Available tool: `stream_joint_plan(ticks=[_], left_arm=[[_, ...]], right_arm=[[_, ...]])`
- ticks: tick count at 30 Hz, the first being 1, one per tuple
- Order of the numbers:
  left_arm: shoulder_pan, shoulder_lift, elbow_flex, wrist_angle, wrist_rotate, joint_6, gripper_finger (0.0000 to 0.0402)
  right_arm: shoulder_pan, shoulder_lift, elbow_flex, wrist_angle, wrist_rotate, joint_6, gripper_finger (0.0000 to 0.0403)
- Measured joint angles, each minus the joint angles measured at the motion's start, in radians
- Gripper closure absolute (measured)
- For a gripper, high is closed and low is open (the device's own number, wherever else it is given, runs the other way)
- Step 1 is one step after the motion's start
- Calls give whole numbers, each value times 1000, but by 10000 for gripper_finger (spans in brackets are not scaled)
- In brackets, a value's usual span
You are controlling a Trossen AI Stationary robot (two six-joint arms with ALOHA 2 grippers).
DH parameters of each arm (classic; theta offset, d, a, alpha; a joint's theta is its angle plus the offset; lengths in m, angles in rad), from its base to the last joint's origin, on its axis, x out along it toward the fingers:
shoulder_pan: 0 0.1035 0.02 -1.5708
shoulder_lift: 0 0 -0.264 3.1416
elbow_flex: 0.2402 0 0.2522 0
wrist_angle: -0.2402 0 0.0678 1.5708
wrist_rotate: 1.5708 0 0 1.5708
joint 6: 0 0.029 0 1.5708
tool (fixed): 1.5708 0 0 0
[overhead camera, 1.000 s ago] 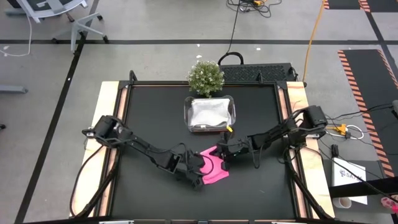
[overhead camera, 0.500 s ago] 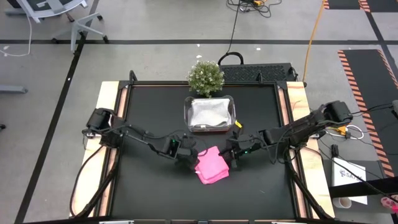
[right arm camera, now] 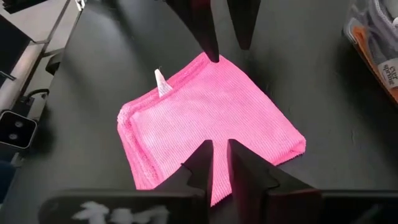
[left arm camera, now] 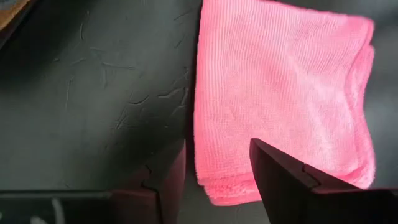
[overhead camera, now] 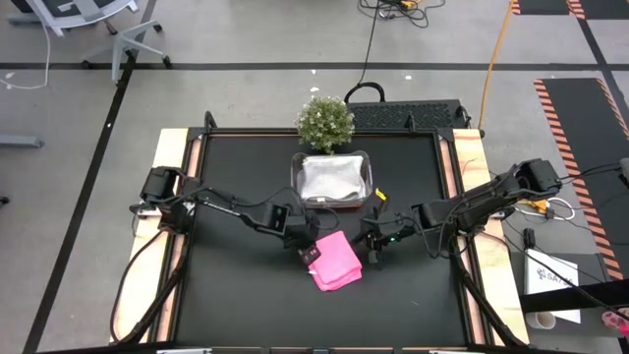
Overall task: Fold microfiber towels
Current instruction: Put the pink microfiber towel into the transparent bin
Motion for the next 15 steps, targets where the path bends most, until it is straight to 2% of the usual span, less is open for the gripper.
stream_joint_plan(ticks=[11, 15], left_arm=[[0, 7, 0, -2, -1, 49, 220], [0, 31, 0, 23, -1, 45, 220]], right_arm=[[0, 0, 0, -28, -4, 46, 324], [1, 0, 0, -33, -44, 78, 315]])
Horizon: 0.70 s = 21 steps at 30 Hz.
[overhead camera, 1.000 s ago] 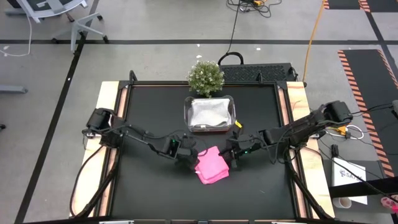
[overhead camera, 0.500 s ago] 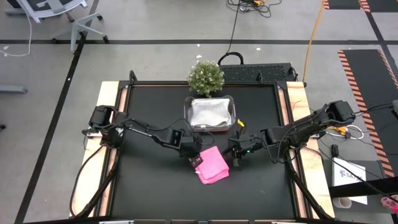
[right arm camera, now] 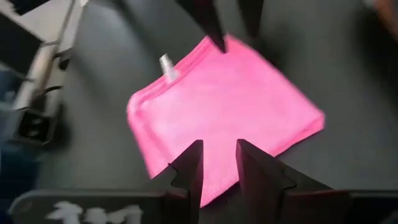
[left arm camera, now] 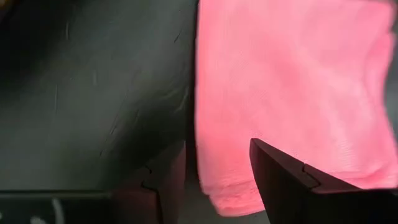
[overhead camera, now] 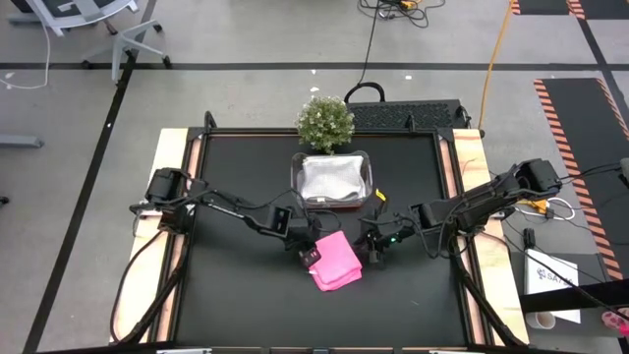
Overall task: Fold microfiber towels
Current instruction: Put the pink microfiber towel into the transparent bin
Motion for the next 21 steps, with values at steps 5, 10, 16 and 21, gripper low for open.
stream_joint_plan(ticks=[5, 10, 16, 21], left_arm=[[0, 49, 1, 40, 9, -34, 220], [-15, 103, 4, 57, 73, -103, 220], [-53, 116, 4, 53, 87, -229, 220], [-61, 93, 1, 70, 155, -448, 220]], right_arm=[[3, 0, 0, -16, -130, 91, 310], [14, 0, 0, -6, -223, 234, 310], [93, 17, 1, 11, -269, 280, 322], [155, 82, 1, 21, -266, 284, 327]])
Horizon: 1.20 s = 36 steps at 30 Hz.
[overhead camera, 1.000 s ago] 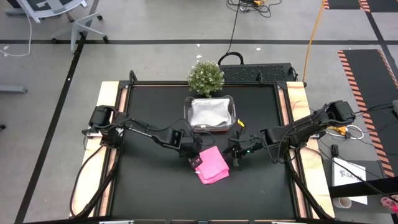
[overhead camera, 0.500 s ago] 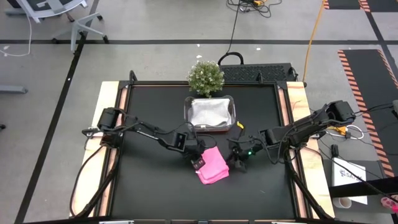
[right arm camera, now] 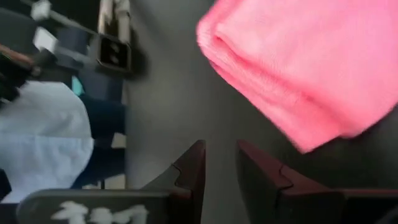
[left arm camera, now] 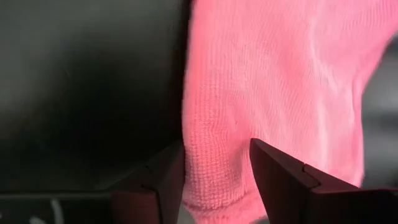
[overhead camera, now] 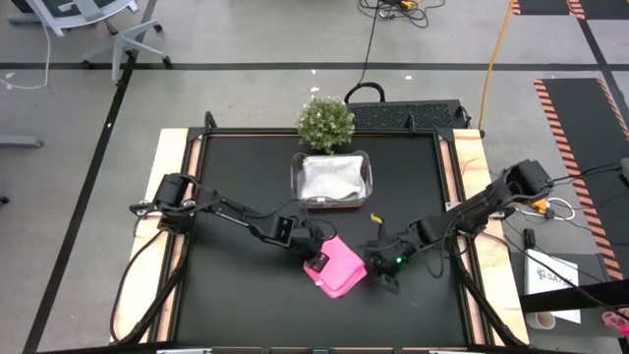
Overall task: Fold microfiber towels
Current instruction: Put the pink microfiber towel into the transparent bin
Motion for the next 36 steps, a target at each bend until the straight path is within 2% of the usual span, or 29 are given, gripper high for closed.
stream_joint_plan(ticks=[5, 13, 18, 22, 26, 36], left_arm=[[-48, 2, -2, 59, 84, -152, 220], [-136, 3, -3, 116, -32, -304, 220], [-140, 12, -3, 142, -88, -304, 220], [-131, 12, -3, 150, -151, -235, 220], [-114, 13, -3, 172, -164, -189, 220], [-103, 13, -3, 163, -140, -113, 220]], right_arm=[[41, 83, 0, 0, -1, 11, 327], [82, 141, 0, 2, -3, 167, 328], [82, 158, -1, 24, 80, 203, 328], [73, 171, -2, 66, 157, 191, 328], [41, 165, -1, 66, 183, 188, 328], [-91, 162, -1, 44, -36, 206, 328]])
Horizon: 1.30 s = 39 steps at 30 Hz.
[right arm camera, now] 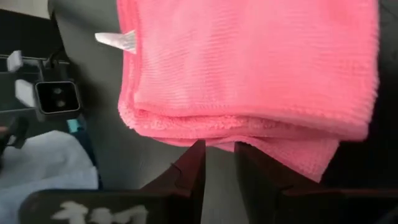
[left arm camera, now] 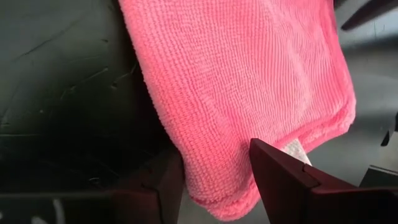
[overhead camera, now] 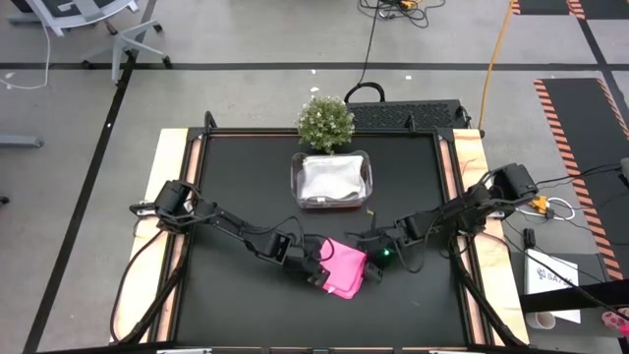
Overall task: Fold microfiber towels
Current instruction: Put the pink microfiber towel into the transparent bin
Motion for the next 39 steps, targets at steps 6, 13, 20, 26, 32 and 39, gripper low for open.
stream_joint_plan(ticks=[6, 13, 20, 26, 32, 39], left_arm=[[2, 0, 1, 1, 5, 42, 220], [20, 0, 1, 1, 6, 79, 220], [41, 0, 1, 2, 6, 93, 220], [53, -1, 1, 3, 6, 93, 220], [58, -1, 2, 3, 7, 93, 220], [66, -2, 2, 3, 11, 92, 220]], right_arm=[[-83, -1, 0, 45, -120, -10, 328], [-92, -3, 0, 239, -122, -143, 328], [-102, -3, 0, 437, -138, -135, 328], [-154, -3, 0, 315, -246, -72, 320], [-230, -3, 0, 129, -365, -72, 281], [-279, -3, 0, -100, -384, -102, 225]])
